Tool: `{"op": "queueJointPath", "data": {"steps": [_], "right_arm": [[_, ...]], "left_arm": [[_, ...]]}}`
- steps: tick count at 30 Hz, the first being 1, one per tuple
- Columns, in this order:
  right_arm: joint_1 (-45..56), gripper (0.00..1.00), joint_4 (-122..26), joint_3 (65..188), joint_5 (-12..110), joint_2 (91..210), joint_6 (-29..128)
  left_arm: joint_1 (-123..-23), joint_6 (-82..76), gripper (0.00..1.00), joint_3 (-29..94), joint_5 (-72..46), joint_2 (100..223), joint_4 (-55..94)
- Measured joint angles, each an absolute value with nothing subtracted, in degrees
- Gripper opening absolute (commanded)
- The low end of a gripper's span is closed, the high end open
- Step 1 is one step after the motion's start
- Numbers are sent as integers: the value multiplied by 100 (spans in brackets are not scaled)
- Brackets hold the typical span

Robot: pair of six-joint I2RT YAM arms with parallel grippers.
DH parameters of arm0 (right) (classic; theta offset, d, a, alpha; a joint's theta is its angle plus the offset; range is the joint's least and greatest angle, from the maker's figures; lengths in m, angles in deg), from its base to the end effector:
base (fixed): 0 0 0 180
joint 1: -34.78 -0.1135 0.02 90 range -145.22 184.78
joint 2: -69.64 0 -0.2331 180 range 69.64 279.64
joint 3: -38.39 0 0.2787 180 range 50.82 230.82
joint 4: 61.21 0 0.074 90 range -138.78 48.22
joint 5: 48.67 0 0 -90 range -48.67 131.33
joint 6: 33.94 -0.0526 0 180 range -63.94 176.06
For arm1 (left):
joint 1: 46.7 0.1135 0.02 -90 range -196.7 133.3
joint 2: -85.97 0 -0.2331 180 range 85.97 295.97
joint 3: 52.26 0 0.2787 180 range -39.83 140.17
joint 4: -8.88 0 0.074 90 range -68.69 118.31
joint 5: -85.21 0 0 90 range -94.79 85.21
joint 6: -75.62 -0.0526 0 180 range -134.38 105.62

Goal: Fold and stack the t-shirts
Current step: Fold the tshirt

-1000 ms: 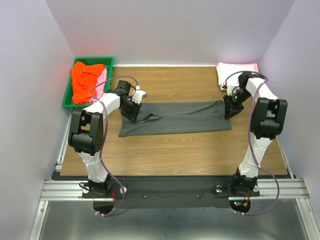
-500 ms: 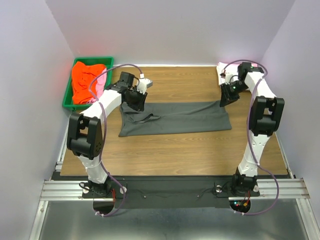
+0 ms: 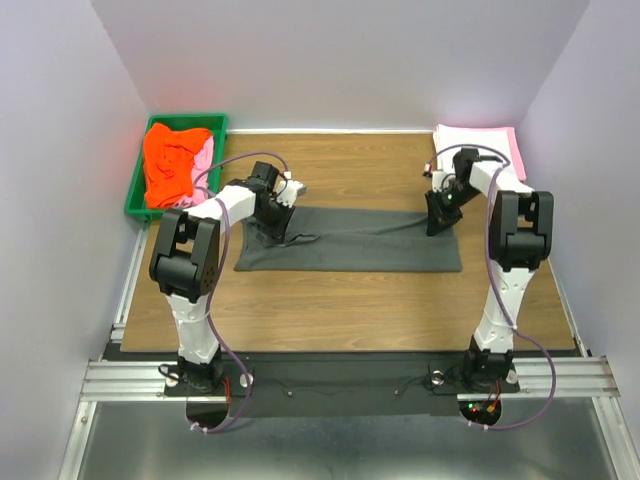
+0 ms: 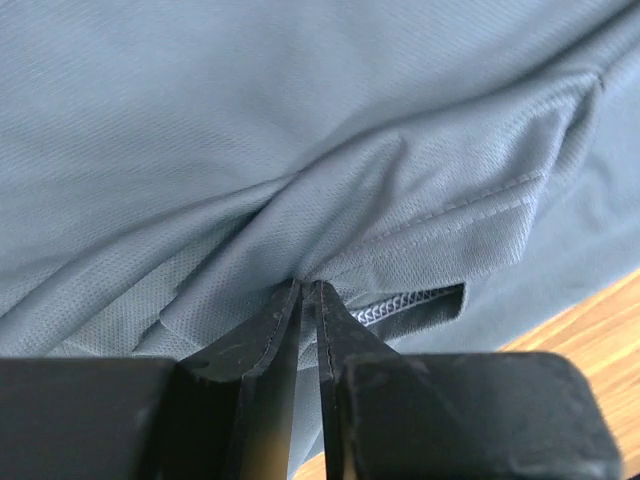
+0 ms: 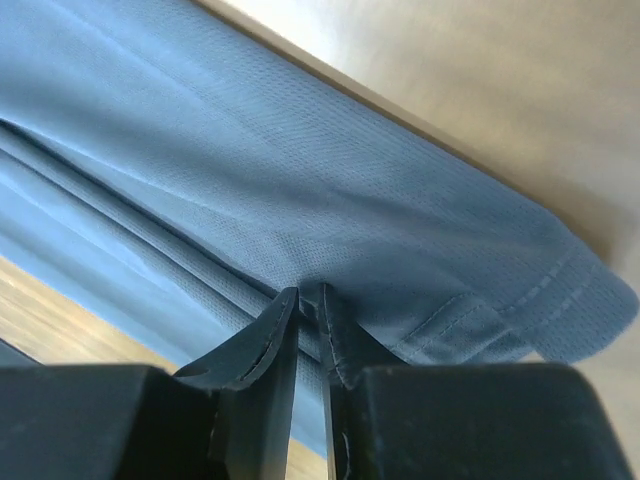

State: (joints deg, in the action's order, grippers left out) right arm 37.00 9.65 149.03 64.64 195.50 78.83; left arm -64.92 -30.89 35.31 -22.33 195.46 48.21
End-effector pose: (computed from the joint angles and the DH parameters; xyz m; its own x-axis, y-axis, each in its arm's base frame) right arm 0.4343 0.0040 0.1072 -0.9225 -0.3199 -0.2158 -0.3780 0.8621 0.3376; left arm 0.3902 -0.1451 0.1204 -0.6746 0.5073 -0.5362 0.6545 0.7470 -0.1166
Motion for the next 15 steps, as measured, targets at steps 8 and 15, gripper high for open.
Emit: {"op": "queueJointPath", "data": {"steps": [8,15], "right_arm": [[3367,22,939,12593,6278,18055,8143],[2871,24,1730,12477,7113,17354,8733]], "left_arm": [[-6540,-3253,22,5487,-2139,20857,5260],[-6564,-3624,31,6910,-2002,21504,5328]]}}
